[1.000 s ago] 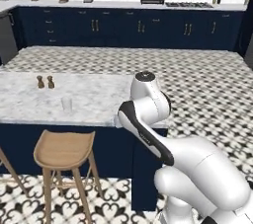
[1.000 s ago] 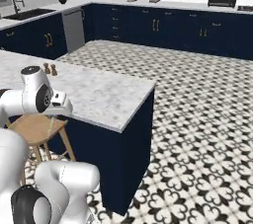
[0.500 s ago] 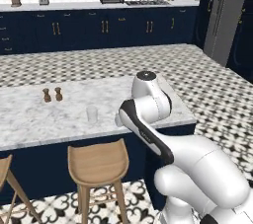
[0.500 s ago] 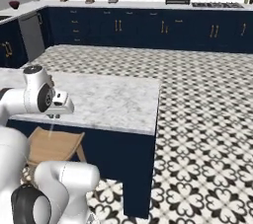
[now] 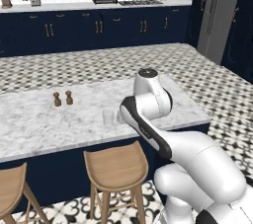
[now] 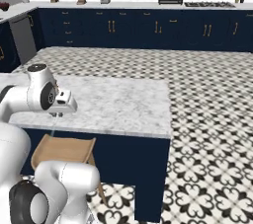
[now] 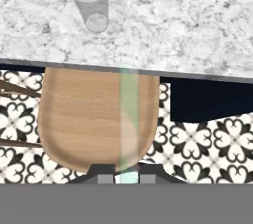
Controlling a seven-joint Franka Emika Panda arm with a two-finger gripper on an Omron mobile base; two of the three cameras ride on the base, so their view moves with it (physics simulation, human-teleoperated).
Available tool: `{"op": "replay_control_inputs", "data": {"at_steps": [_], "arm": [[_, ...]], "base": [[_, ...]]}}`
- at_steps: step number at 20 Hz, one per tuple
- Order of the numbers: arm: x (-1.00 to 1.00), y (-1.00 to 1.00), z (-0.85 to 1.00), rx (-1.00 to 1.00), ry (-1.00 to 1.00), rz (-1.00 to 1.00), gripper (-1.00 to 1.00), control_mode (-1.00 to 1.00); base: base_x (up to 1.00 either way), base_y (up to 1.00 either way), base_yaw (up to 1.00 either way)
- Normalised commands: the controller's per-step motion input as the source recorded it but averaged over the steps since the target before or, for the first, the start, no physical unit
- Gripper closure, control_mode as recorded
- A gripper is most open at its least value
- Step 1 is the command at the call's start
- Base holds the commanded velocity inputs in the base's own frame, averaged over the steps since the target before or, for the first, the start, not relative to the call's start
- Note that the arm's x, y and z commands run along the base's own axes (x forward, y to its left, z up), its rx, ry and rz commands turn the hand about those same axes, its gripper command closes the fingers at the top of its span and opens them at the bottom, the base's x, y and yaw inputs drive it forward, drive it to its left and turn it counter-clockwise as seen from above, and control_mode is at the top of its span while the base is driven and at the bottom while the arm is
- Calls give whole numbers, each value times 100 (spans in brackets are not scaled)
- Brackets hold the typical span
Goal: Take a straw from the drawer in front and place it inside the glass cup on the dining counter.
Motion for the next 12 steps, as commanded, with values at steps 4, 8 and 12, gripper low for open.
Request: {"op": "replay_control_inputs", "data": {"at_steps": [4, 8, 12], "arm": [[11, 6, 7, 1, 0, -2, 100, -100], [-3, -1, 68, 13, -10, 2, 100, -100], [-3, -6, 67, 24, -21, 18, 100, -100]], "base": [[67, 23, -8], [0, 0, 0], [0, 0, 0]]}}
